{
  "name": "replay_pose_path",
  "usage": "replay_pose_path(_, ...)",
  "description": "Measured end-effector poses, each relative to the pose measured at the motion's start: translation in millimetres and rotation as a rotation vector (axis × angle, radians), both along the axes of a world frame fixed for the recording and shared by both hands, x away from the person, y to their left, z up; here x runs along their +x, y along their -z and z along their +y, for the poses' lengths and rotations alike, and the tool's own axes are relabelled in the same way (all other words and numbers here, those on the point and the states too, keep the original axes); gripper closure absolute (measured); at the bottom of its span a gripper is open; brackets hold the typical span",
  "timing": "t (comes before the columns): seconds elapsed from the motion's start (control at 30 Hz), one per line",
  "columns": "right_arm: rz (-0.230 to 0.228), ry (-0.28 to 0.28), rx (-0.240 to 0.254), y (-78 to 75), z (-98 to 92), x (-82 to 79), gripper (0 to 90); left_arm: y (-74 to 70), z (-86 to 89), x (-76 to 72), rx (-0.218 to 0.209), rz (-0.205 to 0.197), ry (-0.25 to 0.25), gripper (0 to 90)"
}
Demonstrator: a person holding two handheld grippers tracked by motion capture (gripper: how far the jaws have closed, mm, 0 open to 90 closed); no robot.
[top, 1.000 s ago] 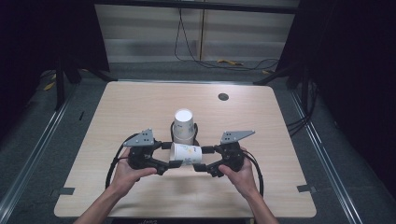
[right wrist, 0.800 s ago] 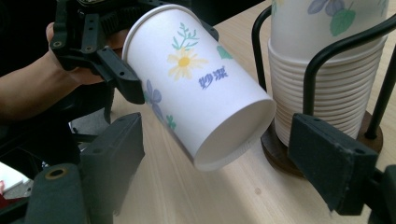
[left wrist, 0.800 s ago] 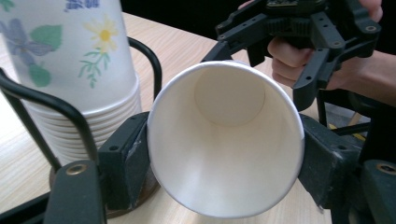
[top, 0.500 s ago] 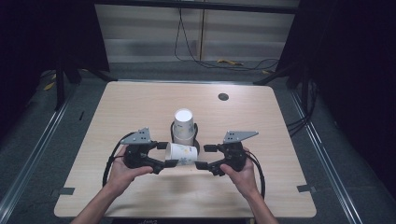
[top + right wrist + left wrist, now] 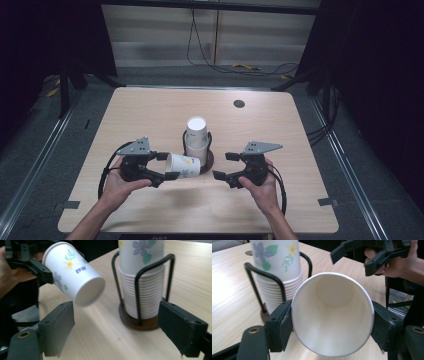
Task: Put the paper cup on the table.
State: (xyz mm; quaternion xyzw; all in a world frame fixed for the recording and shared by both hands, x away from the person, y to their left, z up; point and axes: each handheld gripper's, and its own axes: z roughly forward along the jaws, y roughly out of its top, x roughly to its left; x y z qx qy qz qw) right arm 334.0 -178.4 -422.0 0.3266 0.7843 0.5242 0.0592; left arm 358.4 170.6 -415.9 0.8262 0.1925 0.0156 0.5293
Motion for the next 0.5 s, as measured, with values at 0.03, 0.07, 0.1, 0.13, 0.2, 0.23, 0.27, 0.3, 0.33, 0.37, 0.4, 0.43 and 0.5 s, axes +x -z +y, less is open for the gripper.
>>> replay_pose_path(0.03, 0.002, 0.013, -0.009, 0.8, -1.6, -1.6, 14.0, 0.2, 2.2, 0.4, 0.003, 0.0, -0.002, 27.5)
replay_pose_path(0.07, -0.002, 0.024, -0.021, 1.6, -3.2, -3.1, 14.0, 0.8, 3.8, 0.7, 0.003, 0.0, -0.007, 27.5)
replay_pose_path(0.1, -0.009, 0.038, -0.028, 2.4, -4.7, -4.1, 14.0, 1.6, 7.0, 1.6, 0.013, 0.006, -0.015, 27.5)
replay_pose_path(0.13, -0.012, 0.059, -0.035, 3.5, -7.5, -4.9, 13.8, 2.5, 8.9, 2.4, 0.017, 0.011, -0.021, 27.5)
replay_pose_path(0.2, -0.009, 0.09, -0.054, 5.2, -11.4, -6.1, 13.7, 3.8, 11.6, 4.1, 0.03, 0.012, -0.034, 27.5)
replay_pose_path(0.23, -0.01, 0.099, -0.061, 5.9, -12.7, -7.0, 13.7, 4.3, 13.2, 5.4, 0.04, 0.015, -0.039, 27.5)
replay_pose_path(0.27, -0.014, 0.116, -0.076, 7.0, -14.5, -8.7, 13.7, 4.7, 14.2, 6.3, 0.038, 0.023, -0.043, 27.5)
replay_pose_path(0.3, -0.014, 0.13, -0.086, 7.7, -16.0, -10.4, 13.7, 5.1, 15.3, 7.6, 0.039, 0.023, -0.044, 27.3)
replay_pose_path(0.33, -0.017, 0.135, -0.088, 8.5, -17.4, -11.6, 13.7, 5.7, 16.9, 9.3, 0.043, 0.034, -0.049, 27.1)
replay_pose_path(0.37, -0.013, 0.136, -0.097, 9.1, -19.6, -13.2, 13.7, 6.1, 18.4, 10.7, 0.046, 0.048, -0.052, 27.1)
replay_pose_path(0.4, -0.015, 0.141, -0.1, 9.2, -21.6, -14.6, 13.7, 6.5, 20.2, 12.0, 0.054, 0.051, -0.054, 27.1)
replay_pose_path(0.43, -0.014, 0.148, -0.096, 9.0, -23.9, -16.0, 13.7, 6.8, 22.1, 12.9, 0.057, 0.052, -0.06, 27.1)
replay_pose_path(0.5, -0.014, 0.16, -0.096, 8.7, -28.4, -18.3, 13.7, 7.2, 25.6, 14.5, 0.067, 0.063, -0.07, 27.1)
